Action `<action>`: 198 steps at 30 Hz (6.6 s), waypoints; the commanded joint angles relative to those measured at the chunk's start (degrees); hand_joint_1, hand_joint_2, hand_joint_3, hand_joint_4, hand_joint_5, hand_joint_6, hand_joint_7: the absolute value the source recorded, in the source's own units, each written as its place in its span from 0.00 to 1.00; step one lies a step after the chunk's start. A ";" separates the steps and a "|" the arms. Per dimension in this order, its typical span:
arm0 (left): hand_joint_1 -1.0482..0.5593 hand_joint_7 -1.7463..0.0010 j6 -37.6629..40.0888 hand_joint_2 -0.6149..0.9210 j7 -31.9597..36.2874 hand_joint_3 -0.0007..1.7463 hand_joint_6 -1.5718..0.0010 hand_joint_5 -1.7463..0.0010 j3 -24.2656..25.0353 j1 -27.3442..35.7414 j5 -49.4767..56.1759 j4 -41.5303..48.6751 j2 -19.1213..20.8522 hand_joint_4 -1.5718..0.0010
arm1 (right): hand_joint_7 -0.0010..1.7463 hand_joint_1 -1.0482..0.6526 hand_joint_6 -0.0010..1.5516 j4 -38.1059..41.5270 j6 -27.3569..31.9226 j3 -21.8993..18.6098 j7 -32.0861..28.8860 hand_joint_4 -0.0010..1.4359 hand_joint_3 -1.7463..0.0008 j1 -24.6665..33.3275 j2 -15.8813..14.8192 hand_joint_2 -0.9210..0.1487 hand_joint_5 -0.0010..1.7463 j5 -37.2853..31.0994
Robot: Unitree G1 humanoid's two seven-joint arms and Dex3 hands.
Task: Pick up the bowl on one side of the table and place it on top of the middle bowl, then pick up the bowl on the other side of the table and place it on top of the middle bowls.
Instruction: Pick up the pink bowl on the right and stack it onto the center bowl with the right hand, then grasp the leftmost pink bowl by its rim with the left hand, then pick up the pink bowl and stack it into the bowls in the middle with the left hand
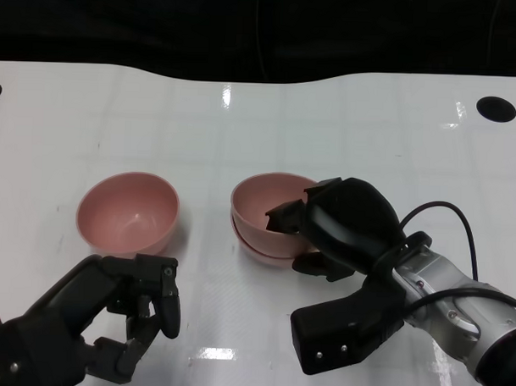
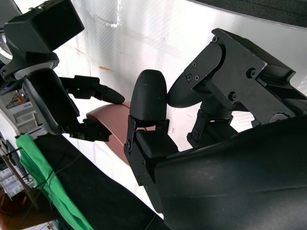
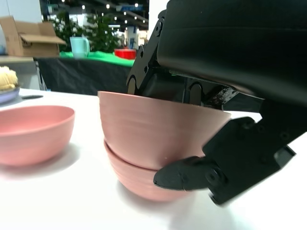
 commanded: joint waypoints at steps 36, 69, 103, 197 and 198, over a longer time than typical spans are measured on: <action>0.58 0.15 -2.43 0.67 0.58 0.77 0.49 0.02 0.94 -0.87 -0.60 3.96 0.68 0.47 | 0.09 0.31 0.30 -25.77 -8.13 -11.99 5.11 0.12 0.90 18.35 -11.87 0.01 0.49 11.20; 0.43 0.80 -9.62 1.00 8.97 0.13 0.55 0.43 6.22 -2.22 11.55 0.64 4.35 0.62 | 0.93 0.57 0.56 -35.90 -15.31 -22.87 9.77 0.70 0.09 37.27 -14.11 0.70 1.00 17.79; 0.27 1.00 11.06 0.99 15.09 0.00 0.76 0.89 -12.62 -19.70 56.19 12.32 8.72 0.69 | 0.94 0.55 0.53 -39.50 -10.79 -22.58 10.97 0.69 0.12 38.17 -12.91 0.67 1.00 15.96; 0.37 0.99 -13.91 1.00 13.01 0.07 0.64 0.77 -31.68 -54.00 41.89 43.50 -2.98 0.71 | 0.93 0.56 0.54 -39.95 -10.66 -21.53 10.26 0.68 0.12 39.23 -12.35 0.69 1.00 15.20; 0.35 0.99 -13.17 1.00 11.90 0.07 0.66 0.79 -31.59 -53.83 41.89 42.70 -2.83 0.73 | 0.93 0.56 0.54 -39.92 -10.65 -21.52 10.29 0.68 0.12 39.23 -12.28 0.69 1.00 15.32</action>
